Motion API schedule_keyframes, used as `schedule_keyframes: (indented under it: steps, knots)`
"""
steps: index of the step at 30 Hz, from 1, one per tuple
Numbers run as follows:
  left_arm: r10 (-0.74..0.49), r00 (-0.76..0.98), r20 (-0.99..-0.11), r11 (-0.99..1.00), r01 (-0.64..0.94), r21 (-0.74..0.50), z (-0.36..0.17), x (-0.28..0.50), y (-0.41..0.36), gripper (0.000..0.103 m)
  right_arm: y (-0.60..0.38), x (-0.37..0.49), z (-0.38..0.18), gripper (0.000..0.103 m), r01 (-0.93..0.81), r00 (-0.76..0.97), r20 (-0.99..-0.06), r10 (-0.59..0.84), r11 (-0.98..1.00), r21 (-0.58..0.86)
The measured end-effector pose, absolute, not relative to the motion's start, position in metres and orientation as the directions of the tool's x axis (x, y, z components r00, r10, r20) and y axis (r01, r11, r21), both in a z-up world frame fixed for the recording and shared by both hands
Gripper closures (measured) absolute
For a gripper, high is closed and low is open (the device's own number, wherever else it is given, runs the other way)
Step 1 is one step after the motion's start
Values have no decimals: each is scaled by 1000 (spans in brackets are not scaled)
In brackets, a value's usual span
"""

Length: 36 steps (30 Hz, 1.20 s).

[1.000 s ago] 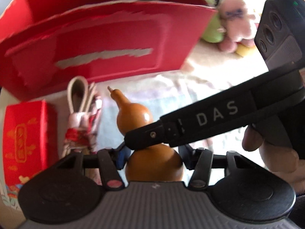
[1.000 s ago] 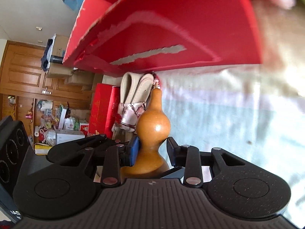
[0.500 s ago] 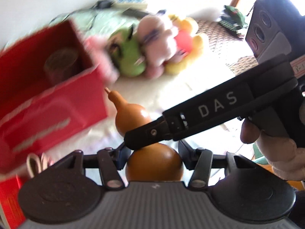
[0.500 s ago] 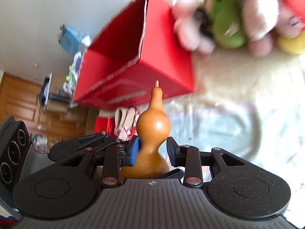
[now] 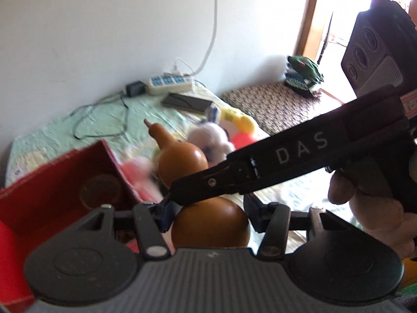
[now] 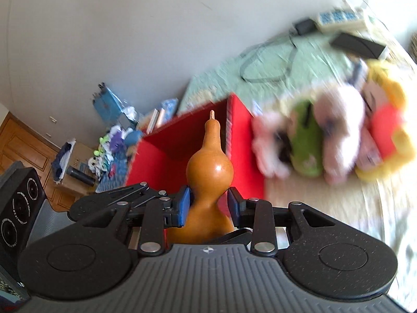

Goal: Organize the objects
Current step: 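Carry the orange gourd over and down into the red box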

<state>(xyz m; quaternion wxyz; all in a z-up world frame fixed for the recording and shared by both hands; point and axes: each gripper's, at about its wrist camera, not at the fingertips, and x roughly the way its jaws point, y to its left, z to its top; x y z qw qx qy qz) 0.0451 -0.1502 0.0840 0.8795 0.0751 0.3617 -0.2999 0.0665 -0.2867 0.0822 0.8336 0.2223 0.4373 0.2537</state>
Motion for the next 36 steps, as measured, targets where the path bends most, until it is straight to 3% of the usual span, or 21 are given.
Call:
schedule_keyframes:
  steps: [10, 26, 36]
  knots:
    - [-382, 626, -680, 888, 453, -81, 98, 90, -64, 48, -211, 131, 102, 69, -329, 456, -596, 661, 748, 577]
    - [-351, 384, -854, 911, 352, -215, -18, 156, -16, 48, -128, 188, 13, 69, -251, 294, -782, 549, 834, 492]
    - [-344, 291, -893, 911, 332, -242, -45, 173, -15, 48, -124, 193, -13, 70, -188, 239, -823, 515, 856, 481]
